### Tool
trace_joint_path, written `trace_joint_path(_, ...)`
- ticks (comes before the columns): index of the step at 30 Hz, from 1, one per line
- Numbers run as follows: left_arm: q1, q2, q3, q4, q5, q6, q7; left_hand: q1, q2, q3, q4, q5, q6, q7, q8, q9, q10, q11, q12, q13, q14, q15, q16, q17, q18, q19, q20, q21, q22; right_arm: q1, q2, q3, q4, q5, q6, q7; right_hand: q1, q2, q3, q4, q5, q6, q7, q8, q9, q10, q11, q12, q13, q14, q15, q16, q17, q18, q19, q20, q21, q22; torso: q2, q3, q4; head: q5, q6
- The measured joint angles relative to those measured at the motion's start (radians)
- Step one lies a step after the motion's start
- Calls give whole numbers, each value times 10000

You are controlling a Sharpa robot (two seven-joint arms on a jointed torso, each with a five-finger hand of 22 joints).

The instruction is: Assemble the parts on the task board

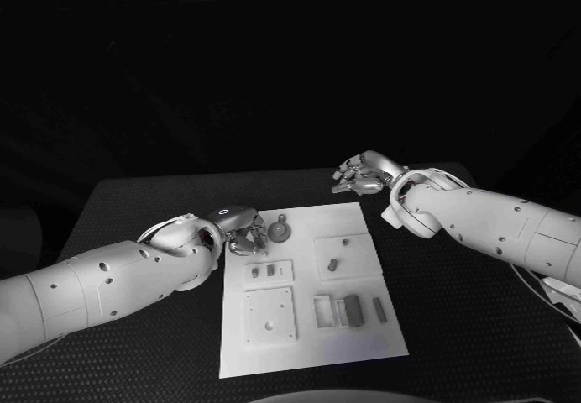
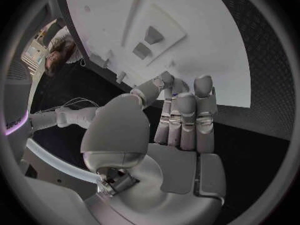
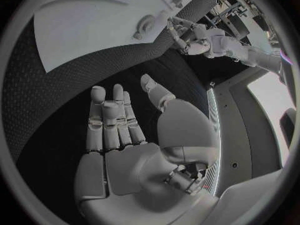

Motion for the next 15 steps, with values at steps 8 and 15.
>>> trace_joint_path(8,-41,46,-17,-83,-17,71,6,-19,-8,-1,-1,28,0,0,-35,-6,-1,0,-22,5,3,-4,0,-10,-1,11,12,0,-1,-1,9,0,-2,1,3,0,0,0,0,0,0,-1,0,0,0,-2,0,0,0,0,1,0,0,-5,0,0,0,-1,1,5,-11,15,-13)
trace_joint_path(15,-54,70,-48,-123,-28,131,13,-72,-6,23,23,28,-1,2,4,-11,-2,-1,-24,6,17,-17,0,-9,-1,15,15,0,-1,-1,13,0,-4,1,6,1,0,0,0,0,0,7,8,0,0,6,-10,0,-9,1,1,0,-9,-8,0,0,0,-1,1,12,-15,12,-23)
